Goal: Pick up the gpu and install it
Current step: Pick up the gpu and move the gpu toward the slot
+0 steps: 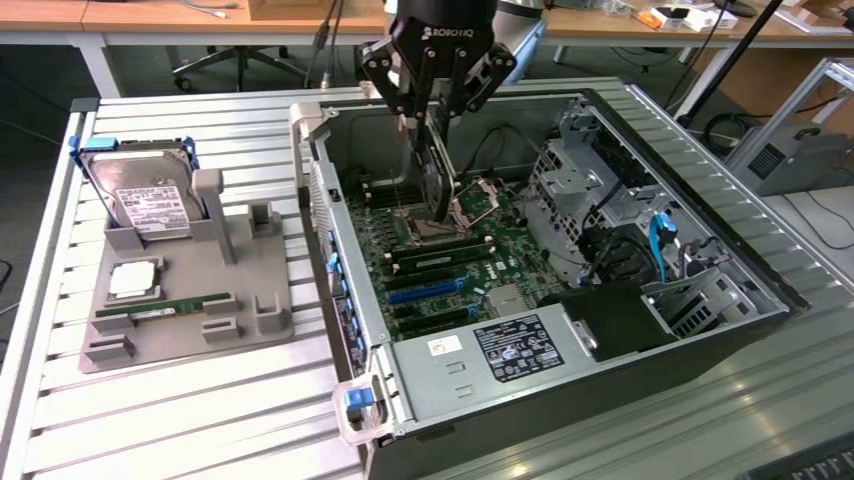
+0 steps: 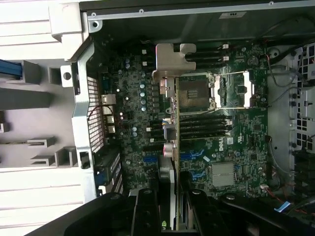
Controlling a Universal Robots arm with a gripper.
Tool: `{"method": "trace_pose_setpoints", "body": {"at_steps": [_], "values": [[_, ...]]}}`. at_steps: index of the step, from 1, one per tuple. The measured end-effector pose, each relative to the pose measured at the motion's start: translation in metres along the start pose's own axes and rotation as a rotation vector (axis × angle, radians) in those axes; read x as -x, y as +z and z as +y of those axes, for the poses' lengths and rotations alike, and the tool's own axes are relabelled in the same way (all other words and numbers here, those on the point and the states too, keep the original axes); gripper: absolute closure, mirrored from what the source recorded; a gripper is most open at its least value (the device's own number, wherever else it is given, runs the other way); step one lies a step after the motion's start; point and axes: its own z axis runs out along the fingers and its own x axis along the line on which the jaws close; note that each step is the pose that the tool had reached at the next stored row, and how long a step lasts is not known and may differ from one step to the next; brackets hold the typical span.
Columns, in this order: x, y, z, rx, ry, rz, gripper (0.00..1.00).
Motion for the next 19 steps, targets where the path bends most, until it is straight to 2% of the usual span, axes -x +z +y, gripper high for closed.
{"method": "trace_pose_setpoints", "body": {"at_steps": [19], "values": [[0.015,0.0155,0.0015,-0.0097,0.000,-0.0007,0.73]]}}
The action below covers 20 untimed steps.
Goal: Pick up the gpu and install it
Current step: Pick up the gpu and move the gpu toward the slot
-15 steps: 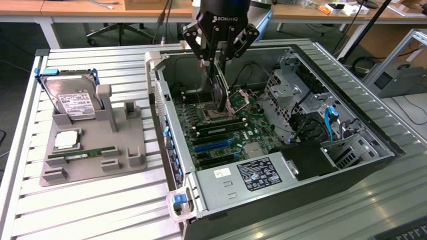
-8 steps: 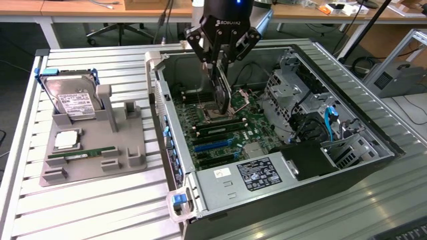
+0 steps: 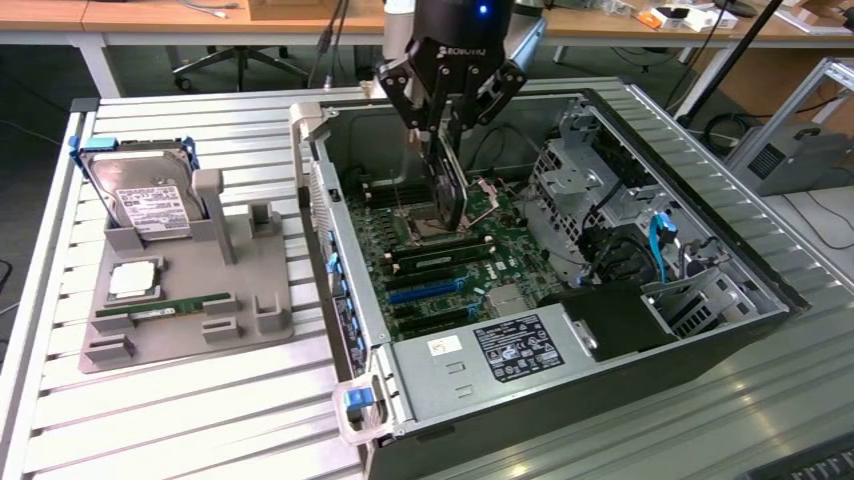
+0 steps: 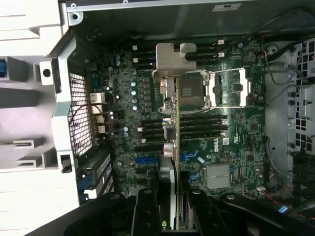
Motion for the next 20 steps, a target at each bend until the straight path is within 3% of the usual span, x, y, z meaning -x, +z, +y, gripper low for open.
{"method": "trace_pose_setpoints", "body": {"at_steps": [10,20], "values": [[0.008,0.0009,0.0006,0.0000,0.000,0.0000,0.73],[0.026,0.0034,0.0021,0.0001,0.000,-0.0001,0.73]]}}
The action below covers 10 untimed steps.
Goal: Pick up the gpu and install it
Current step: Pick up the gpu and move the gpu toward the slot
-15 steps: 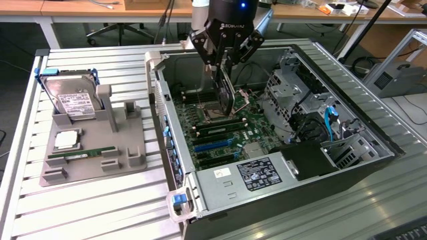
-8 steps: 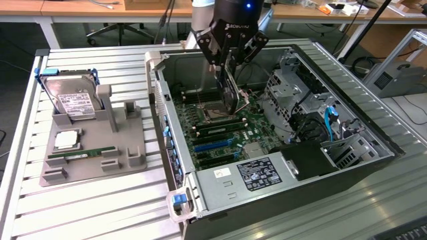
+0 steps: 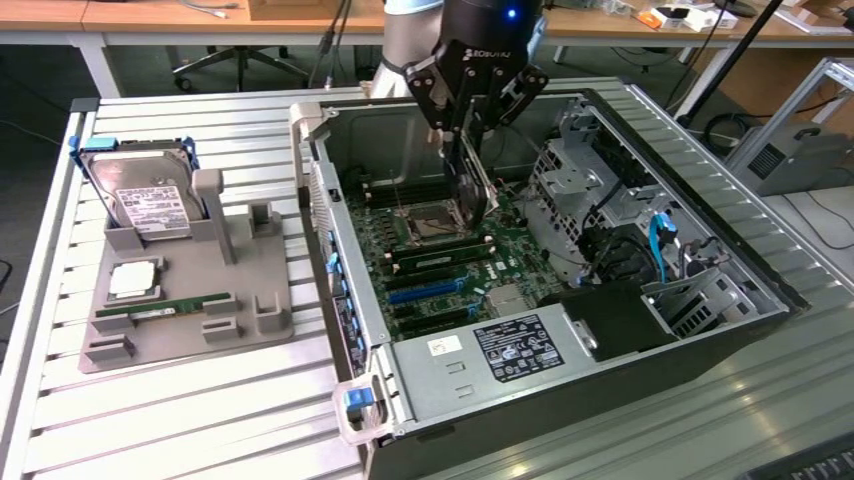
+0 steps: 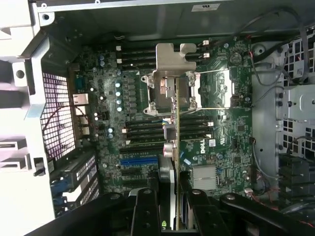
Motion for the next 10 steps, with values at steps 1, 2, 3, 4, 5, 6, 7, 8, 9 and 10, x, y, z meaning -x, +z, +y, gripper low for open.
{"method": "trace_pose_setpoints", "body": {"at_steps": [1,2,3,4,5,6,7,8,9,10], "values": [[0.002,0.0002,0.0001,-0.0001,0.000,0.0000,0.73],[0.003,0.0005,0.0003,-0.0001,0.000,0.0000,0.73],[0.005,0.0007,0.0004,-0.0001,0.000,0.0000,0.73],[0.006,0.0010,0.0005,0.0000,0.000,0.0000,0.73],[0.008,0.0012,0.0006,-0.0002,0.000,0.0001,0.73],[0.009,0.0014,0.0007,-0.0001,0.000,0.0000,0.73],[0.011,0.0015,0.0009,-0.0001,0.000,0.0001,0.73],[0.012,0.0018,0.0010,0.0000,0.000,0.0000,0.73],[0.013,0.0020,0.0011,0.0000,0.000,0.0000,0.73],[0.015,0.0022,0.0012,0.0000,0.000,0.0000,0.73]]}}
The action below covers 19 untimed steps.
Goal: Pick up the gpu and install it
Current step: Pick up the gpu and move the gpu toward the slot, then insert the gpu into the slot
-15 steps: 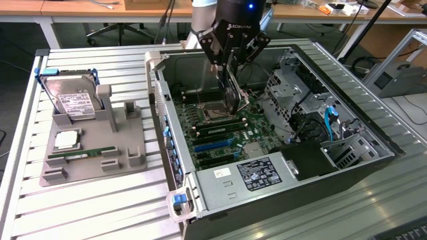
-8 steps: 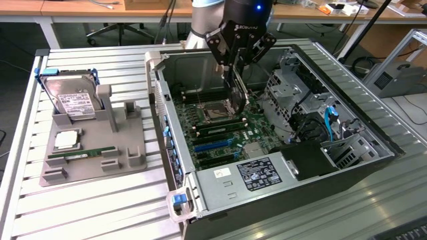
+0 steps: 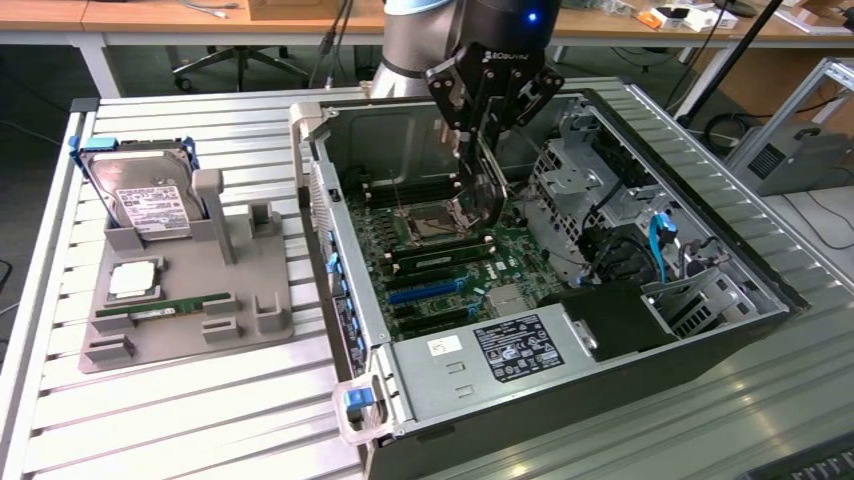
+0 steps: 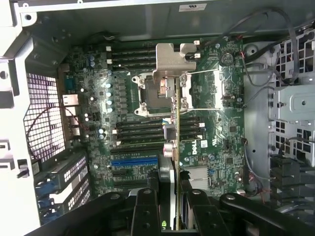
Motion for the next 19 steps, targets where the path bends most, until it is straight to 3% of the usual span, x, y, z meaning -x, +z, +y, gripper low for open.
{"method": "trace_pose_setpoints", "body": {"at_steps": [19], "values": [[0.0030,0.0003,0.0003,0.0005,-0.016,-0.0007,0.73]]}}
